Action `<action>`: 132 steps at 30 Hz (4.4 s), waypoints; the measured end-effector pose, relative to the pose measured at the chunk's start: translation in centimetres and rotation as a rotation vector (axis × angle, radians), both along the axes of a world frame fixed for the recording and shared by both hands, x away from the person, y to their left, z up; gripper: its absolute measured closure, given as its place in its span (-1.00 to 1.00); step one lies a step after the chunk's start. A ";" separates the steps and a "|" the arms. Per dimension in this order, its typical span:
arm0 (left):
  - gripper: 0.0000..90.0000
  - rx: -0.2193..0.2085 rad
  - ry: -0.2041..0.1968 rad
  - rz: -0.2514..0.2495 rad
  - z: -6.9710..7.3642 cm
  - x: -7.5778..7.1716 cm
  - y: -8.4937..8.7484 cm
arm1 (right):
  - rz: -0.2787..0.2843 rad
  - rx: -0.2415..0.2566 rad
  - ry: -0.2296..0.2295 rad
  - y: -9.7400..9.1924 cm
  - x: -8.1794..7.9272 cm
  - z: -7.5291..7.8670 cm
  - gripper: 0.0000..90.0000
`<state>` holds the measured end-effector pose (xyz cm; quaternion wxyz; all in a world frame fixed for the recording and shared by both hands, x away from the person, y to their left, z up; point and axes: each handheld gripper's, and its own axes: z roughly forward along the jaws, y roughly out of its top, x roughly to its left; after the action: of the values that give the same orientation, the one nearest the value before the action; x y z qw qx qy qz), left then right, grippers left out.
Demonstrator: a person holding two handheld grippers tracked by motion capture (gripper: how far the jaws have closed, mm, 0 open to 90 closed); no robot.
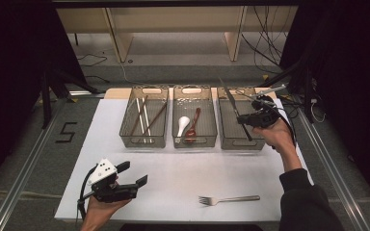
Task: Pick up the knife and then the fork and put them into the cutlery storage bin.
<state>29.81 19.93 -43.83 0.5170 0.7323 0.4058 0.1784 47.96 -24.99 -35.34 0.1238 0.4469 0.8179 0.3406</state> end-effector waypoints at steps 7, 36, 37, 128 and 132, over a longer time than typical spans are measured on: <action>-0.63 -0.001 -0.001 0.000 0.0 0.0 0.0 | -0.030 0.008 -0.004 -0.1 0.9 0.0 0.79; -0.63 -0.001 0.001 -0.002 0.0 0.1 0.1 | -0.169 -0.019 0.046 -0.7 3.1 -3.1 0.78; -0.63 -0.002 0.000 -0.001 0.0 0.1 0.1 | -0.168 -0.017 0.049 -0.7 3.1 -3.2 0.78; -0.64 0.010 0.006 -0.007 -0.1 0.1 0.0 | 0.413 -0.263 0.201 4.5 -13.5 -7.6 -0.28; -0.64 0.012 0.006 -0.009 -0.1 0.1 0.0 | 0.437 -0.304 0.223 5.0 -13.9 -8.3 -0.23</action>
<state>29.88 19.95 -43.92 0.5124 0.7377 0.4028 0.1762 34.10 -20.01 -43.61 0.0225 0.2711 0.9450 0.1815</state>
